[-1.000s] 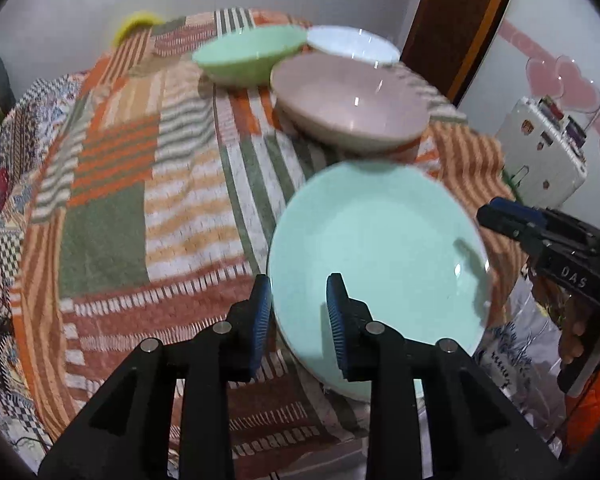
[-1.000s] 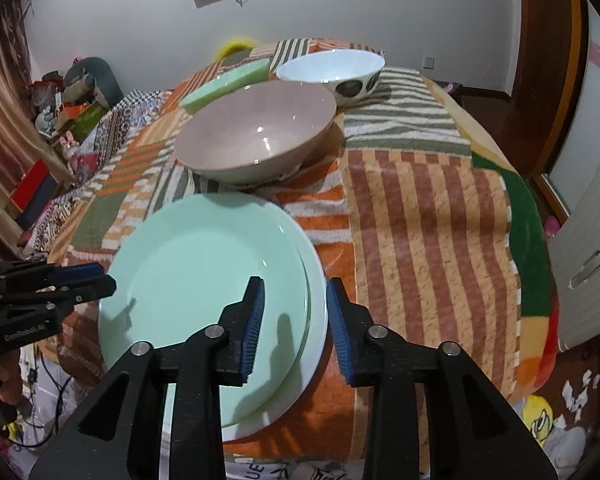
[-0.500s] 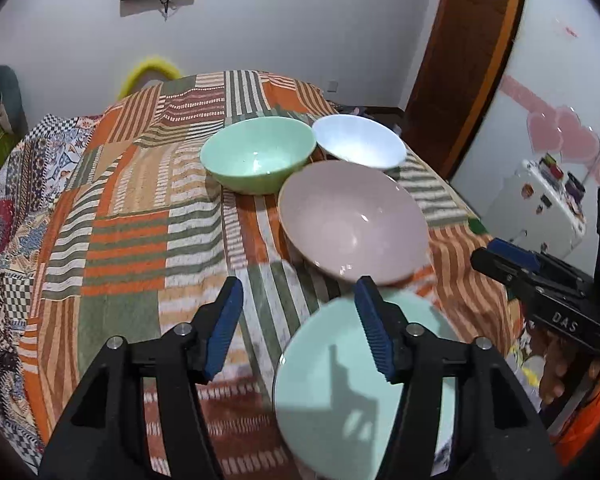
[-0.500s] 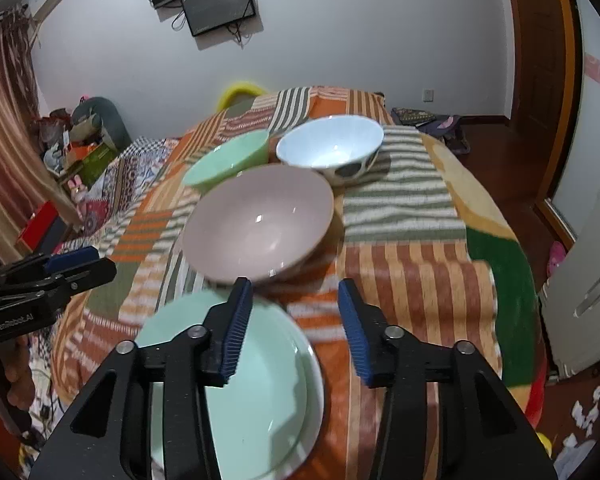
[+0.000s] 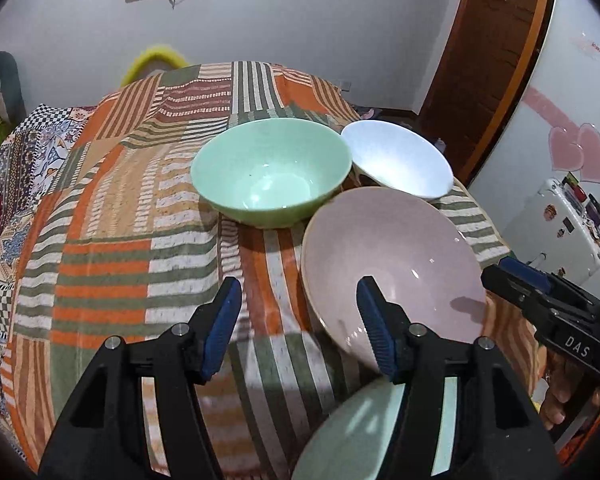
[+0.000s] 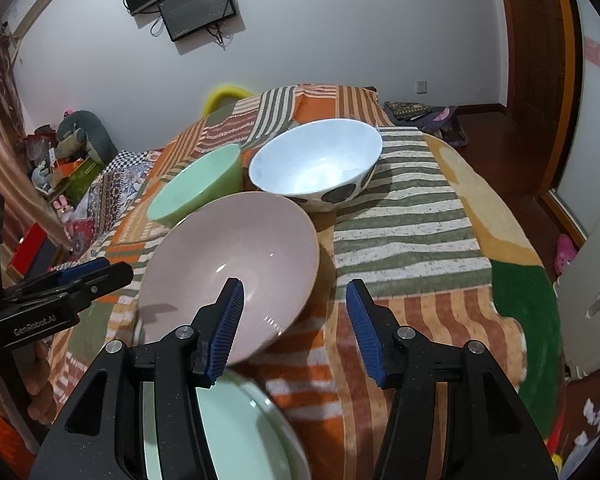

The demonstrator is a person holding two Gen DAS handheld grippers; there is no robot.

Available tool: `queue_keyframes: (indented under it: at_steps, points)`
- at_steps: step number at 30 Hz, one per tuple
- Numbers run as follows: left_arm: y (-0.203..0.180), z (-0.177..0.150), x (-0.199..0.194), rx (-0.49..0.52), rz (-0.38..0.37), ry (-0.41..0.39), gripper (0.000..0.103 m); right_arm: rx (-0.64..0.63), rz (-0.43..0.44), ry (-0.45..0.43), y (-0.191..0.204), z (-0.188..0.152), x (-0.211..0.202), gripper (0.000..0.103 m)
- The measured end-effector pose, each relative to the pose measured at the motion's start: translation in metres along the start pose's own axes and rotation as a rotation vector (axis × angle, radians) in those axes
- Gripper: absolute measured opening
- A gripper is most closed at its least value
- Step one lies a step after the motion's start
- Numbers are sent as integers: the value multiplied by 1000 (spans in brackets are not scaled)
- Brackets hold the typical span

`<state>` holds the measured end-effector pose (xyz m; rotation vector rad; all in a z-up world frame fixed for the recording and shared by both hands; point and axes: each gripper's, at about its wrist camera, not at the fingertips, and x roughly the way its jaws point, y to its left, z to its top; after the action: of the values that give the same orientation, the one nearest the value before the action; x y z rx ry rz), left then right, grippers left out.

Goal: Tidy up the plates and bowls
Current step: 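Reach both grippers to the pale pink bowl rim and grasp it, then lift the pink bowl with both grippers and carry it over the stacked plates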

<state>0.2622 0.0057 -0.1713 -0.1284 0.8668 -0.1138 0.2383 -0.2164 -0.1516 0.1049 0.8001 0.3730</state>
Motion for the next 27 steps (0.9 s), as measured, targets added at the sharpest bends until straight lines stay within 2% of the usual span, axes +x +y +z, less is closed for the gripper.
queue_keyframes:
  at_steps: [5,10,12,13,15,17,18,27]
  points:
    - [-1,5,19,10,-13,11,58,8,1,11,-3,2,13,50]
    - [0,8,33,13,-29,35,44,9,17,21,-4,2,19,49]
    - [2,7,37,1,-34,42,34,6,25,29,-4,3,23,36]
    - [3,7,39,-4,-39,46,33,5,28,35,-4,3,25,33]
    - [5,7,42,-16,-59,56,24,12,36,42,-4,2,27,27]
    - [7,6,46,-32,-110,77,17,25,43,58,-6,1,30,19]
    - [8,6,47,-44,-138,86,17,36,48,71,-8,1,32,15]
    - [2,4,38,-34,-130,98,17,61,61,79,-10,3,24,14]
